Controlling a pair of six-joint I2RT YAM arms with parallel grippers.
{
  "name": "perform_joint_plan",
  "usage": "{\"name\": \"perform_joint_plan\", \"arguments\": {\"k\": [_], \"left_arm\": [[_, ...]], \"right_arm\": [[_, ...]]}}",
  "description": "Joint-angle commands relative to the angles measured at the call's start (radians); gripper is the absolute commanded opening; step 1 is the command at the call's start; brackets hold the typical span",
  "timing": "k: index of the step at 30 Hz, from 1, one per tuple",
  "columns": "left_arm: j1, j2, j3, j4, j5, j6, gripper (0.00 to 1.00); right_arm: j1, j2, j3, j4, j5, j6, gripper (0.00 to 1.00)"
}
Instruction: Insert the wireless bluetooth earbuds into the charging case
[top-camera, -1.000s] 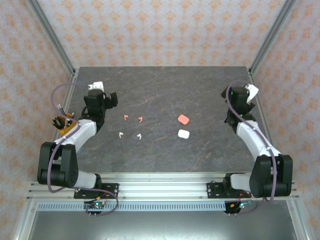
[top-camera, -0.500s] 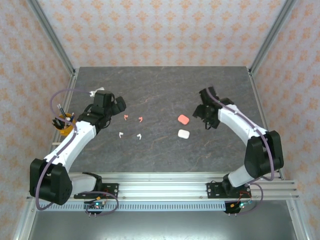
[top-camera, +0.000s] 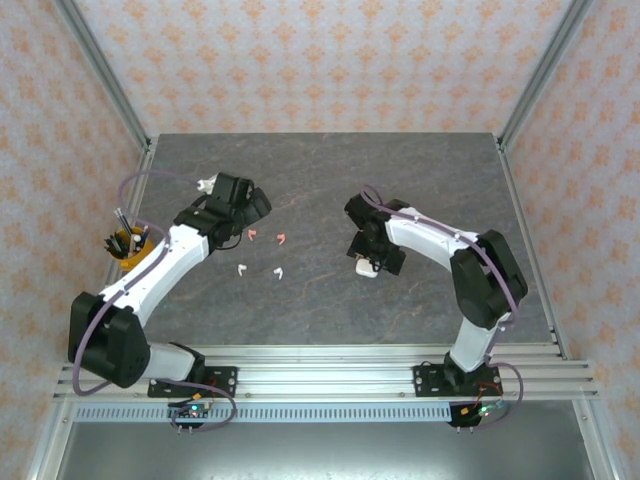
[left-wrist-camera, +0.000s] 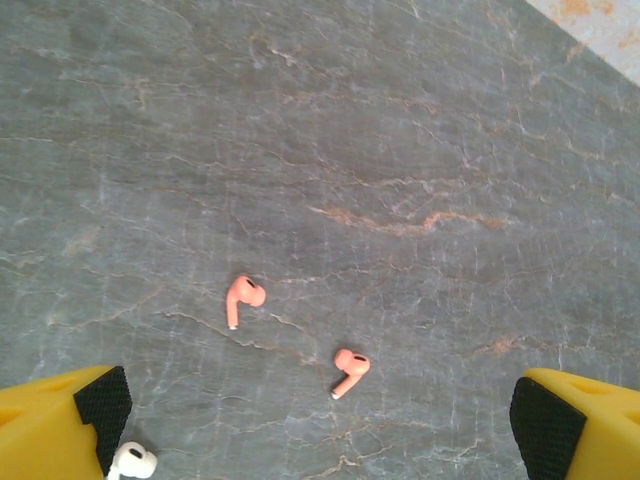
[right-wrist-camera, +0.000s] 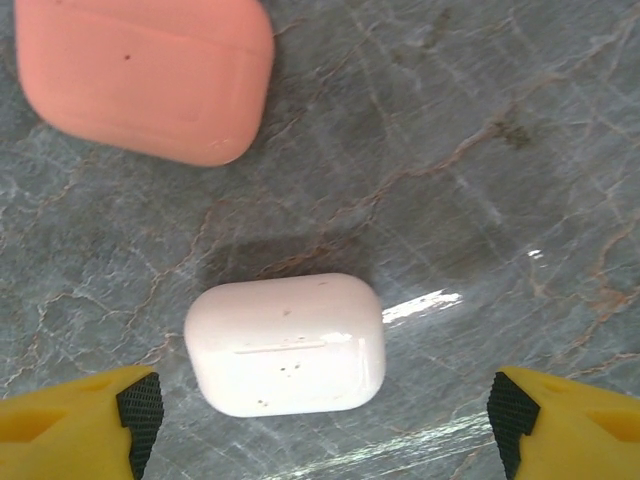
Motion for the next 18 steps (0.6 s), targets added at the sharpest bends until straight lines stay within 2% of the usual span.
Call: {"name": "perform_joint_plan", "arguments": {"k": [1,8,18], "left_arm": [[-0.035,0.042,0.036,-0.055,-0.021,-0.011,1.00],[-0.088,0.084,0.036,0.000,0.036,0.000,1.00],[-0.101,0.074,0.025,0.014,0.084,-0.017,1.00]], "right_arm": [[0.001,0.016,0.023,-0.025,0.036,-0.024,0.86],[0.002,0.077,0.043,-0.004,-0.022,-0.108,0.86],[0.002,0.140,0.062,0.013,-0.035,-0.112,0.85]]}}
